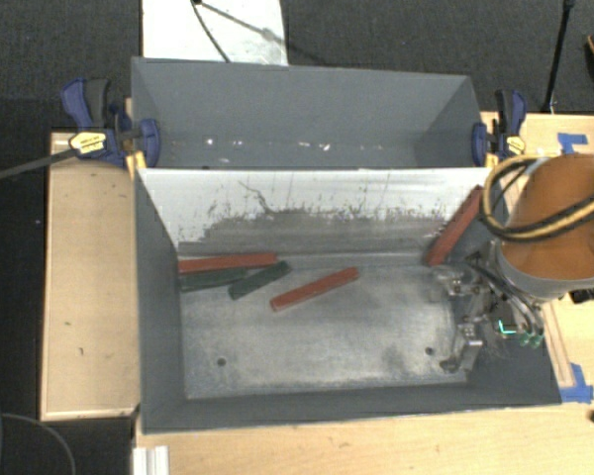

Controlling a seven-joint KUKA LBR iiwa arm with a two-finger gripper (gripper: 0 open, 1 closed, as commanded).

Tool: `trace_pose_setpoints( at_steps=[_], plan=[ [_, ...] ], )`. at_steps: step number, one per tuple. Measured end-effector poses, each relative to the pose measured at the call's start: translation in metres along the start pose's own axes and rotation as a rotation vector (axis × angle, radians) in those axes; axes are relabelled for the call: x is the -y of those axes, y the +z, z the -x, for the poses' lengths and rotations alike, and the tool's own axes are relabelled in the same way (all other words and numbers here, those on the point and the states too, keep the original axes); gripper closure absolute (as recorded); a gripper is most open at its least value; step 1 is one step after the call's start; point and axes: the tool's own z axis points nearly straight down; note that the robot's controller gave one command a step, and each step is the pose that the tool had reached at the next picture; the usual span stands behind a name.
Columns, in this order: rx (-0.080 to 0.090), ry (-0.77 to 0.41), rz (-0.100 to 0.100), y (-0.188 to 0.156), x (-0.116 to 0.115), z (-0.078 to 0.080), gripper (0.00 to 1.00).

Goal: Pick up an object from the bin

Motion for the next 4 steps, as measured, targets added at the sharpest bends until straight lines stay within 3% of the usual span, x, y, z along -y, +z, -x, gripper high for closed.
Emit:
trace_pose_setpoints(
  at_steps=[1,2,3,4],
  plan=[
    [0.013,-0.156,0.001,0.042,-0.069,0.089,0.00],
    [0.006,-0.242,0.003,0.087,-0.165,0.095,0.00],
    [0.008,-0.238,-0.001,0.085,-0.159,0.096,1.00],
    [0.007,-0.304,-0.005,0.050,-0.086,0.081,1.00]
  ],
)
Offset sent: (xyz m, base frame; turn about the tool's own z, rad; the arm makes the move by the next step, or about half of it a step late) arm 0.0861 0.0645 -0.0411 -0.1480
